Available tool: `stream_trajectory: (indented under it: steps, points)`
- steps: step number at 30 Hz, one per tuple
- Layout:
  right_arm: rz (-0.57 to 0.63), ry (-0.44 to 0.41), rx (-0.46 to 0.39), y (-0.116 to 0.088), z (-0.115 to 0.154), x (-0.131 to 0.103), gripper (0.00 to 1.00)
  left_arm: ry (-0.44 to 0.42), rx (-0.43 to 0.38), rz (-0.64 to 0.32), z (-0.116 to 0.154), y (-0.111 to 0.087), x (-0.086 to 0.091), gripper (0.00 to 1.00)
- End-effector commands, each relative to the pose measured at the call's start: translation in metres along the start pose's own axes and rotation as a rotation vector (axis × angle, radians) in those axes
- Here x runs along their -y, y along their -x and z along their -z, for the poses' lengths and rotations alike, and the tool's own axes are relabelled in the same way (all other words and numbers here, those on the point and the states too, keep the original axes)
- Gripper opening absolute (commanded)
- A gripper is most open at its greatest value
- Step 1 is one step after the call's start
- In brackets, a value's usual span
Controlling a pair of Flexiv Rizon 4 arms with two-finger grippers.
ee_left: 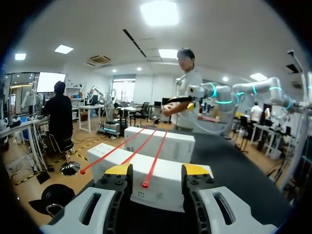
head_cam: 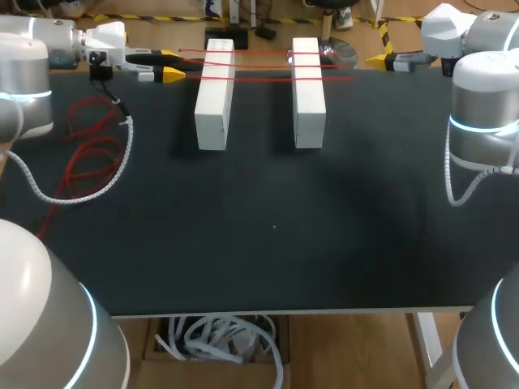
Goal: Grab the tape and strap the tape.
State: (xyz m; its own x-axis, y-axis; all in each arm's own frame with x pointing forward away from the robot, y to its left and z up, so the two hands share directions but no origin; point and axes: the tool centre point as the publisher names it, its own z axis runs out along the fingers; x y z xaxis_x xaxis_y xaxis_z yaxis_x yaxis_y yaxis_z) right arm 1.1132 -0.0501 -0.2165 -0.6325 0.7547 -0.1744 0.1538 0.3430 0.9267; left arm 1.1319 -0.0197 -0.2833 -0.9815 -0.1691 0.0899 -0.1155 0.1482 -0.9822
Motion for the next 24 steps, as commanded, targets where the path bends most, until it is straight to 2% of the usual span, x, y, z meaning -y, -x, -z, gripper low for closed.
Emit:
stream_trajectory:
  steps: [1, 4, 5, 6, 12, 24]
  points:
    - [0.0, -0.003, 0.0, 0.0, 0.0, 0.0, 1.0, -0.012, -0.055, 0.002, -0.002, 0.008, -0.007, 0.38]
    - [0.0, -0.003, 0.0, 0.0, 0.0, 0.0, 1.0, -0.016, -0.063, 0.005, -0.003, 0.009, -0.011, 0.38]
    - [0.0, -0.003, 0.0, 0.0, 0.0, 0.0, 1.0, -0.016, -0.063, 0.005, -0.003, 0.01, -0.013, 0.32]
    - [0.0, -0.003, 0.0, 0.0, 0.0, 0.0, 1.0, -0.019, -0.064, 0.008, -0.003, 0.01, -0.014, 0.3]
    - [0.0, -0.003, 0.0, 0.0, 0.0, 0.0, 1.0, -0.034, -0.07, 0.017, -0.003, 0.015, -0.02, 0.37]
    - [0.0, -0.003, 0.0, 0.0, 0.0, 0.0, 1.0, -0.028, -0.094, -0.021, -0.007, 0.017, -0.027, 0.32]
